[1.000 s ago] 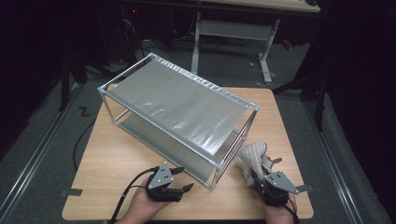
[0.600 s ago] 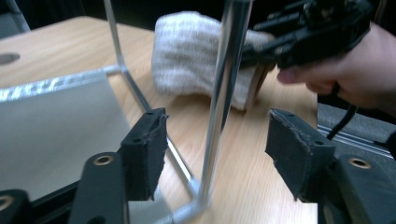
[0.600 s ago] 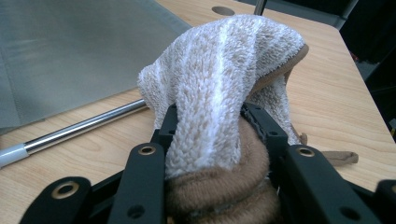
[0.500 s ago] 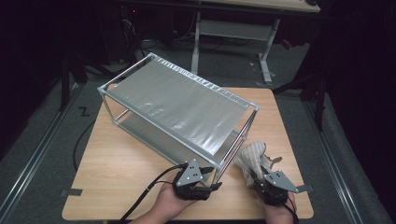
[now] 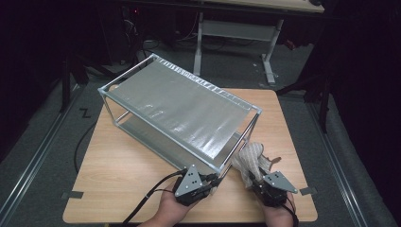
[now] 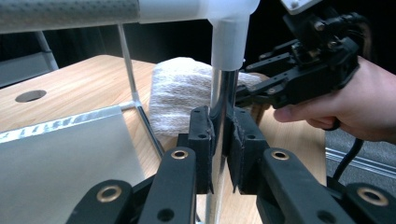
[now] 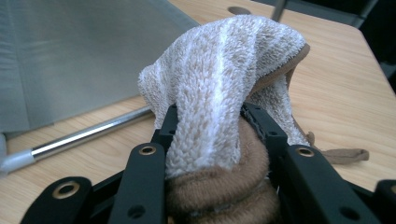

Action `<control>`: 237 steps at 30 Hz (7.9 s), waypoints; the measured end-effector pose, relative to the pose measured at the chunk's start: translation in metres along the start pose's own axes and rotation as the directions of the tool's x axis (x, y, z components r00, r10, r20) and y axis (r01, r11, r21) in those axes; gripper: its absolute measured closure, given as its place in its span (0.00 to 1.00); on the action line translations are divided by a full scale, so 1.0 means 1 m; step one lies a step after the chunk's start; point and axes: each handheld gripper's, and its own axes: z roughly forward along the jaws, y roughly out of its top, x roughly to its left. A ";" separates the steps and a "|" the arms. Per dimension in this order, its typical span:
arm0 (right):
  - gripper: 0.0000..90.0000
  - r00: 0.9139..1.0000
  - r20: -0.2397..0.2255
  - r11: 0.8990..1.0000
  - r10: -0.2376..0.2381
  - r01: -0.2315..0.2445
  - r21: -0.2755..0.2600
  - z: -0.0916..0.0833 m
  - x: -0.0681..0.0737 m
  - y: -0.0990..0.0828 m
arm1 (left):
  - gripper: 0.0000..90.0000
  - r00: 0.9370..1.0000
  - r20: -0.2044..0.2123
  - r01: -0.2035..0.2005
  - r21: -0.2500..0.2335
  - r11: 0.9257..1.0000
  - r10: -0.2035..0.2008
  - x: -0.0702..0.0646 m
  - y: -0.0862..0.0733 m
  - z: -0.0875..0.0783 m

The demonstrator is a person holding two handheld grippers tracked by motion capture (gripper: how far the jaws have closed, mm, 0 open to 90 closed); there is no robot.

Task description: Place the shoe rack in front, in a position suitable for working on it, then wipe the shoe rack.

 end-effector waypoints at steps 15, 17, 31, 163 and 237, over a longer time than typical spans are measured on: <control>0.72 0.997 -0.051 0.980 -0.063 0.072 0.186 0.097 0.017 0.038 | 0.89 1.000 0.021 -0.003 0.003 1.000 0.003 0.002 -0.008 -0.030; 0.72 0.997 -0.061 0.974 -0.056 0.068 0.214 0.102 0.014 0.034 | 0.90 1.000 0.022 -0.004 0.000 1.000 0.004 0.002 -0.009 -0.031; 0.73 0.995 -0.080 0.972 -0.063 0.079 0.219 0.090 0.021 0.026 | 0.90 1.000 -0.011 -0.009 -0.001 1.000 0.009 0.008 -0.014 -0.051; 0.69 0.891 -0.404 0.958 -0.206 0.269 0.104 0.033 0.138 0.000 | 0.88 0.994 -0.113 -0.015 -0.063 0.998 0.008 0.020 -0.035 -0.074; 0.71 0.998 -0.041 0.999 0.042 -0.043 -0.026 -0.045 0.016 0.001 | 0.89 0.999 -0.027 -0.034 -0.071 0.997 0.032 0.014 -0.029 -0.044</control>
